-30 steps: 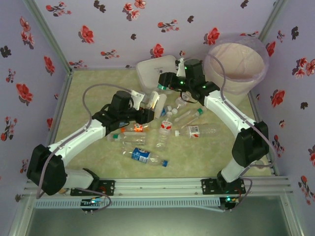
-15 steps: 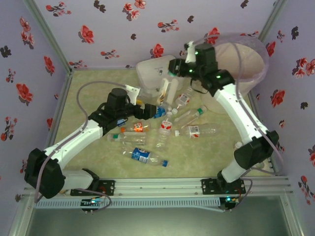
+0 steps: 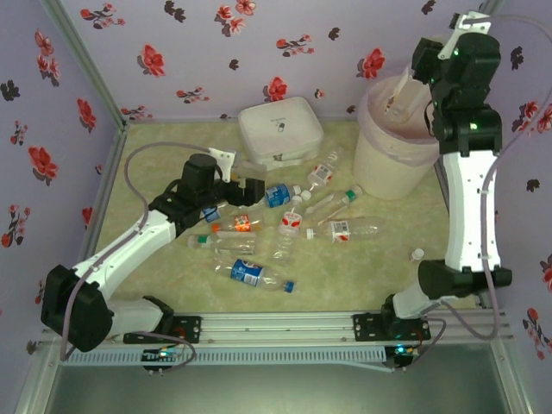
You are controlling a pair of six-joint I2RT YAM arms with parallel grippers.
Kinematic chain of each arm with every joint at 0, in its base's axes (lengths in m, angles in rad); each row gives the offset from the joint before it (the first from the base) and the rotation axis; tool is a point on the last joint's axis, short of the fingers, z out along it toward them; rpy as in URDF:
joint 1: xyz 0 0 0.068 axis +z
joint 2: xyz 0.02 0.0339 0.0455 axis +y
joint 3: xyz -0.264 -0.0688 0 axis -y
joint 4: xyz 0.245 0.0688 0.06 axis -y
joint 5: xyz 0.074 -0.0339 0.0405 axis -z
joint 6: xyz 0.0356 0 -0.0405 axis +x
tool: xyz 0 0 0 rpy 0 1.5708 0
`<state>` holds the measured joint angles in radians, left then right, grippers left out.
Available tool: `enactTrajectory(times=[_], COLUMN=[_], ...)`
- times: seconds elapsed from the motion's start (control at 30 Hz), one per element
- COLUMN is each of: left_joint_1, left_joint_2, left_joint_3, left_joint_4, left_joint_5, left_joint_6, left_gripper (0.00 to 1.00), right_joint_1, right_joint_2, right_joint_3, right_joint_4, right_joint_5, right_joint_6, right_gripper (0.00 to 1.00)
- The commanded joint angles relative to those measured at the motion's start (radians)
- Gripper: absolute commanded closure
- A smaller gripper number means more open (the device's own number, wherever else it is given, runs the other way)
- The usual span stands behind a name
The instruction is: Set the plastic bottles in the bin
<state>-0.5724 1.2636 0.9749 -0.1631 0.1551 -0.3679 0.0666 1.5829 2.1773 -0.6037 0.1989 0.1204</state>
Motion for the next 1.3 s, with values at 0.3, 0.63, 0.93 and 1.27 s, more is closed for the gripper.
enactTrajectory(times=[0.3,0.63,0.93,1.27], left_joint_1=[0.082,0.130,0.141,0.147], left_joint_2=[0.083,0.170,0.235,0.201], left_joint_3=[0.090,0.168,0.223,0.199], left_joint_4=[-0.272,-0.341,-0.478,-0.619], left_joint_5=[-0.208,-0.218,-0.282,-0.290], left_joint_6=[-0.116,-0.045,0.060,0.187], left_gripper=[0.00,0.00,0.00,0.00], right_joint_1=[-0.055,-0.106,-0.134,-0.144], right_joint_2=[0.463,0.609,0.568,0.510], right_joint_3=[0.307,0.277,0.225,0.256], right_joint_4=[-0.335,-0.421,-0.390,-0.424], right_joint_5=[0.108,0.013,-0.013,-0.033], right_joint_6=[-0.144,-0.075,-0.046,-0.045], right_gripper=[1.00,0.88,0.52,0.06])
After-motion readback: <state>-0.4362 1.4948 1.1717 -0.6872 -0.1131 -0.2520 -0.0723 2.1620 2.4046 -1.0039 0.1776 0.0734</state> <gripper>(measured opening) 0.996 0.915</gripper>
